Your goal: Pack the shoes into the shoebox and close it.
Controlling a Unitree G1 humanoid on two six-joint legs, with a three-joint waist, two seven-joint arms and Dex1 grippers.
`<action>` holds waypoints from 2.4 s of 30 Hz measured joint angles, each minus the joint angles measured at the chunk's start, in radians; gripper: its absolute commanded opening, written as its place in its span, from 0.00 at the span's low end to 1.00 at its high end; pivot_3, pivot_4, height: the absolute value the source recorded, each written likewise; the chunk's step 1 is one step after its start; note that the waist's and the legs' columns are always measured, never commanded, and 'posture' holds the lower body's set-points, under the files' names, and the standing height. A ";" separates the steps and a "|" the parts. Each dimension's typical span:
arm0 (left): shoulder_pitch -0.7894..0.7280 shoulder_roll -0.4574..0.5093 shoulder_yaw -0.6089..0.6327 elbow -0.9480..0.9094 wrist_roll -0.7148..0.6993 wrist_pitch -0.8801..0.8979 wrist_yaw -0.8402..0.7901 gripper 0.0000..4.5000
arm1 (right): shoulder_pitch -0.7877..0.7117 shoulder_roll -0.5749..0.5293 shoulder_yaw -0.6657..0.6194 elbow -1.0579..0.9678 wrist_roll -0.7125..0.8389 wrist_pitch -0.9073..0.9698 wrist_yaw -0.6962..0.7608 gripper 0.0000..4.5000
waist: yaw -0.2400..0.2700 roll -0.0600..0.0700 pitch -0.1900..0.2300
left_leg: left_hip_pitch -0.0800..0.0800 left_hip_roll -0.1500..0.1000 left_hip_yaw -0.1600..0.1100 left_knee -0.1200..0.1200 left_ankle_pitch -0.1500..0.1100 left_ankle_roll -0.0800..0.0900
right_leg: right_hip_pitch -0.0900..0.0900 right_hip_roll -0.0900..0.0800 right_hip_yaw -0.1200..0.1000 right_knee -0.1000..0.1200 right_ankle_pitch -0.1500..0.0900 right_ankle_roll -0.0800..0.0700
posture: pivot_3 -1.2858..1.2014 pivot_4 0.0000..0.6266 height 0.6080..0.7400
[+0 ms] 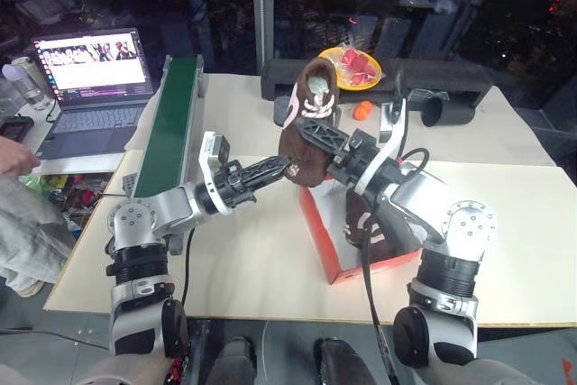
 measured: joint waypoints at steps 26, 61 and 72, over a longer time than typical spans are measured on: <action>0.149 0.278 -0.547 -0.283 0.859 -0.714 -0.486 0.57 | 0.235 -0.329 0.222 -0.167 -0.103 0.131 -0.313 0.33 | -0.001 0.003 0.001 | -0.002 0.001 0.002 -0.003 -0.001 0.001 | -0.002 -0.001 0.001 -0.002 -0.001 -0.002 | 0.52 0.24 1.00; 0.164 0.264 -0.571 -0.341 0.942 -0.746 -0.567 0.58 | 0.065 -0.422 -0.065 -0.404 -0.164 0.500 -0.144 0.57 | 0.008 0.003 0.001 | -0.001 0.000 0.001 -0.001 -0.001 0.001 | 0.000 0.000 0.000 -0.001 -0.002 -0.001 | 0.52 0.24 1.00; 0.152 0.235 -0.638 -0.334 1.005 -0.903 -0.685 0.58 | 0.581 -0.732 -0.147 -0.469 0.178 0.332 -0.554 0.02 | 0.009 0.005 0.000 | 0.000 0.000 0.002 -0.001 -0.001 0.002 | 0.001 -0.001 0.002 -0.001 -0.002 -0.001 | 0.52 0.24 1.00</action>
